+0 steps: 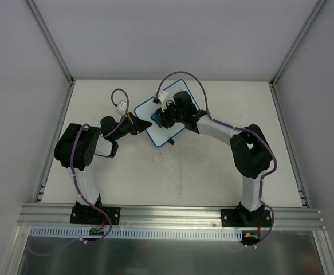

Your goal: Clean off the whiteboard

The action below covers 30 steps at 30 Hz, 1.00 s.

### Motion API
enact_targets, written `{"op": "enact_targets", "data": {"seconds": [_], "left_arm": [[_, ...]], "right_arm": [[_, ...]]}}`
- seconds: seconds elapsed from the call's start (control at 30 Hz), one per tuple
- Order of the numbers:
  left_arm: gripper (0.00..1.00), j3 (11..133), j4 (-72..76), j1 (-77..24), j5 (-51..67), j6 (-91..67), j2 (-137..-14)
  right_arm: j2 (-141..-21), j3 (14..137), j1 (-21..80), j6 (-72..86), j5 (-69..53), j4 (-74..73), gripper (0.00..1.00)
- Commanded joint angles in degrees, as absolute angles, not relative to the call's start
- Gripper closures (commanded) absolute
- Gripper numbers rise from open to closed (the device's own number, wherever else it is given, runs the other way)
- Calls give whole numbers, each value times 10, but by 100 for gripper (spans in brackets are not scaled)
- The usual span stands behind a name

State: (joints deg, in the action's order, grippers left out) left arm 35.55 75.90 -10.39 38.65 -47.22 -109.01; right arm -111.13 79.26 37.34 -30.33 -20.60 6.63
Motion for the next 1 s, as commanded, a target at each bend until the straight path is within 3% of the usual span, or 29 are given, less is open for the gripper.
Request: {"op": "enact_targets", "data": {"seconds": [0.0, 0.57, 0.97], "left_arm": [[100, 363, 917, -94, 380, -468, -1103], [100, 356, 925, -83, 404, -479, -1110], [100, 354, 934, -82, 417, -475, -1110]], "right_arm": [[-1133, 822, 379, -317, -181, 82, 100], [-1202, 918, 363, -293, -5, 63, 100], [-1216, 938, 335, -261, -41, 51, 100]]}}
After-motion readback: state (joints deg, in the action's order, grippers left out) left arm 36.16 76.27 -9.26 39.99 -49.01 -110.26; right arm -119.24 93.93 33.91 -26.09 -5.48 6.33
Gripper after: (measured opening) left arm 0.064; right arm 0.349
